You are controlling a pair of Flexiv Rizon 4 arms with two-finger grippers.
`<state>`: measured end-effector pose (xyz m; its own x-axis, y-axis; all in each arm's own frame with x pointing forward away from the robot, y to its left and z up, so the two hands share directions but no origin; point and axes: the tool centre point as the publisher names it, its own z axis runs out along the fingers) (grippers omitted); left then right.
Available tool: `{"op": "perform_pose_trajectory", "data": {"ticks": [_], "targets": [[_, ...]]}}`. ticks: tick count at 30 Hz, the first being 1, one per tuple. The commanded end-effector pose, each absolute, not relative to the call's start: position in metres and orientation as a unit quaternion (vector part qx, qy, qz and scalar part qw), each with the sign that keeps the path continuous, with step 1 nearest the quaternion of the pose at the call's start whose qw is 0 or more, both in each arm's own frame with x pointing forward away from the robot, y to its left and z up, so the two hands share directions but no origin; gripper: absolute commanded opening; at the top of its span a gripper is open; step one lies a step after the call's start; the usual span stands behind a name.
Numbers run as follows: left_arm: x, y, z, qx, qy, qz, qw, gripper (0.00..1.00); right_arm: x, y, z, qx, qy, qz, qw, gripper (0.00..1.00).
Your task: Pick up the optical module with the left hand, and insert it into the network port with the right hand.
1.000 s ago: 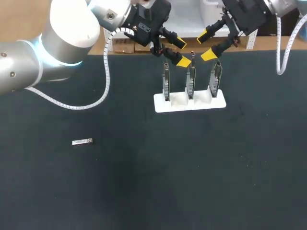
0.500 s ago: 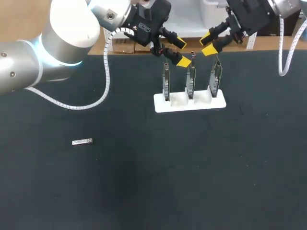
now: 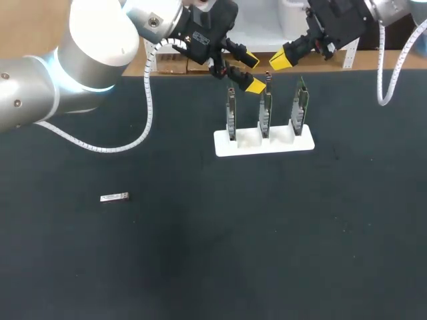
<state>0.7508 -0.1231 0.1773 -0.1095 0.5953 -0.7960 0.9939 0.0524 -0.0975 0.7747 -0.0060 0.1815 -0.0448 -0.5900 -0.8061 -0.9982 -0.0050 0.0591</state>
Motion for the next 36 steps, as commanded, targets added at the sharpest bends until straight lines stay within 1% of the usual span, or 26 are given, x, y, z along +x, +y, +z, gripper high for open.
{"op": "perform_pose_trajectory", "data": {"ticks": [1, 10, 36], "targets": [[0.753, -0.124, 0.178, 0.600, 0.664, -0.338, 0.291, 1.00, 0.777, 0.000, 0.181, -0.625, 0.635, 0.343, 0.299, 0.00], [0.753, -0.124, 0.178, 0.600, 0.664, -0.338, 0.291, 1.00, 0.776, 0.008, 0.179, -0.626, 0.631, 0.348, 0.297, 0.00], [0.753, -0.124, 0.178, 0.600, 0.664, -0.338, 0.291, 1.00, 0.770, 0.004, 0.163, -0.620, 0.646, 0.346, 0.280, 0.00]]}}
